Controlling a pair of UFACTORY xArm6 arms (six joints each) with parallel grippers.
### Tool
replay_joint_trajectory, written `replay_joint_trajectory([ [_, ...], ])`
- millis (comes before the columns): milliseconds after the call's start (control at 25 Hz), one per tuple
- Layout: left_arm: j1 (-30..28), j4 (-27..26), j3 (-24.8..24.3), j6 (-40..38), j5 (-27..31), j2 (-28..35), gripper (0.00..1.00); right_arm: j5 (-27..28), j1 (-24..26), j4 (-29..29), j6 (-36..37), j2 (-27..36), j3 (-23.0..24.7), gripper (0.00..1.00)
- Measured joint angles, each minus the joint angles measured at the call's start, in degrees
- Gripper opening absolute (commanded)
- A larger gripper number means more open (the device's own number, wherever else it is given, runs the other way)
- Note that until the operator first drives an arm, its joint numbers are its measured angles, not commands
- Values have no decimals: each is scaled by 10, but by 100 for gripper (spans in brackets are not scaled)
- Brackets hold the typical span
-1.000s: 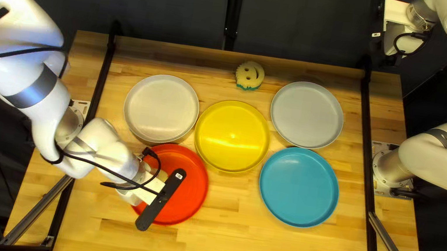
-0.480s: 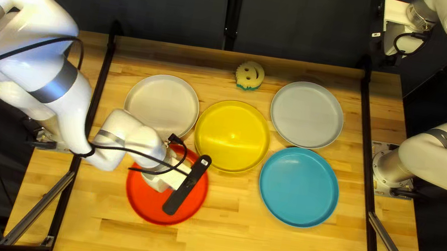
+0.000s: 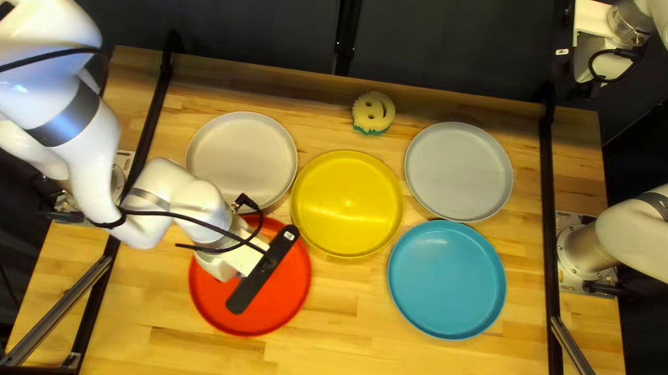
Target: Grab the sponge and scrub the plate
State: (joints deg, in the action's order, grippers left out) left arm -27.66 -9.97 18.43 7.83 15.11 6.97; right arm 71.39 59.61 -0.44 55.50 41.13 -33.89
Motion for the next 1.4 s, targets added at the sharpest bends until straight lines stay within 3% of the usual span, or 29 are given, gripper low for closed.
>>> replay_joint_trajectory([
  [240, -24, -7, -25, -31, -4, 22, 0, 0, 0, 0, 0, 0, 0, 100],
  [480, 2, -12, -34, -14, 9, 44, 0, 0, 0, 0, 0, 0, 0, 100],
  [960, 95, -62, 27, 143, 17, -10, 0, 0, 0, 0, 0, 0, 0, 100],
  [1160, 76, -83, 8, 146, 6, -4, 0, 0, 0, 0, 0, 0, 0, 100],
  [1400, 31, -67, -17, 82, 4, 20, 0, 0, 0, 0, 0, 0, 0, 100],
])
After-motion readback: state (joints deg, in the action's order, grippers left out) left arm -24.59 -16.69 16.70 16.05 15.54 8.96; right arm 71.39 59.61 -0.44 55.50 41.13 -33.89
